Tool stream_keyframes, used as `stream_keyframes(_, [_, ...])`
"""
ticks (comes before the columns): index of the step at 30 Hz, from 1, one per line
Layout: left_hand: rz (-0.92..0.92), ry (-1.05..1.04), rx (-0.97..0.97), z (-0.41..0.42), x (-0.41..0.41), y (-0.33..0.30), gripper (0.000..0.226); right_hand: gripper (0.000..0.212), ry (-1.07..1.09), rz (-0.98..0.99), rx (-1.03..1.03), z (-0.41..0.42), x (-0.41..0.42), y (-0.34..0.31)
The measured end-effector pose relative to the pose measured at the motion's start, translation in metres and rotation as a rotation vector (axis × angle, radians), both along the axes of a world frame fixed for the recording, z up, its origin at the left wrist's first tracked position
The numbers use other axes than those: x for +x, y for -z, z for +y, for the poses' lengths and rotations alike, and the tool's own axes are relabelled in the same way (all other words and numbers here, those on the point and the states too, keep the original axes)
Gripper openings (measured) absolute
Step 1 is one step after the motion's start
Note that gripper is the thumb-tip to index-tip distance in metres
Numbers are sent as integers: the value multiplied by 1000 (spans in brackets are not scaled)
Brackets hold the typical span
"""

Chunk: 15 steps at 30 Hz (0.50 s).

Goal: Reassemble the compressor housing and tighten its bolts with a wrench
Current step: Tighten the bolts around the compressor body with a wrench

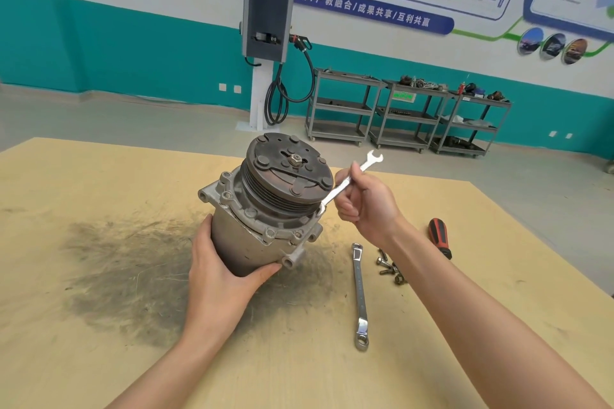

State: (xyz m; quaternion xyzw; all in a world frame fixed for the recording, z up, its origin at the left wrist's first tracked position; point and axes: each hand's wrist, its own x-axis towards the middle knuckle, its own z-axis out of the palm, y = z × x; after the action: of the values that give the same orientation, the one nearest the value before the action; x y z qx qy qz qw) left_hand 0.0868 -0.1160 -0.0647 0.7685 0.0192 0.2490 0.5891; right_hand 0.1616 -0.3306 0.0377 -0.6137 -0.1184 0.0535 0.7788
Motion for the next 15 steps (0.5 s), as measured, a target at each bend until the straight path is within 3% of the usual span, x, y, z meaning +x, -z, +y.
stream_keyframes(9, [10,19,-2,-1,-3,-4,120,50,-57,108,149,10,23,1])
stream_keyframes(15, [11,24,2,-1,-4,-6,119,61,-118,152,118,13,30,2])
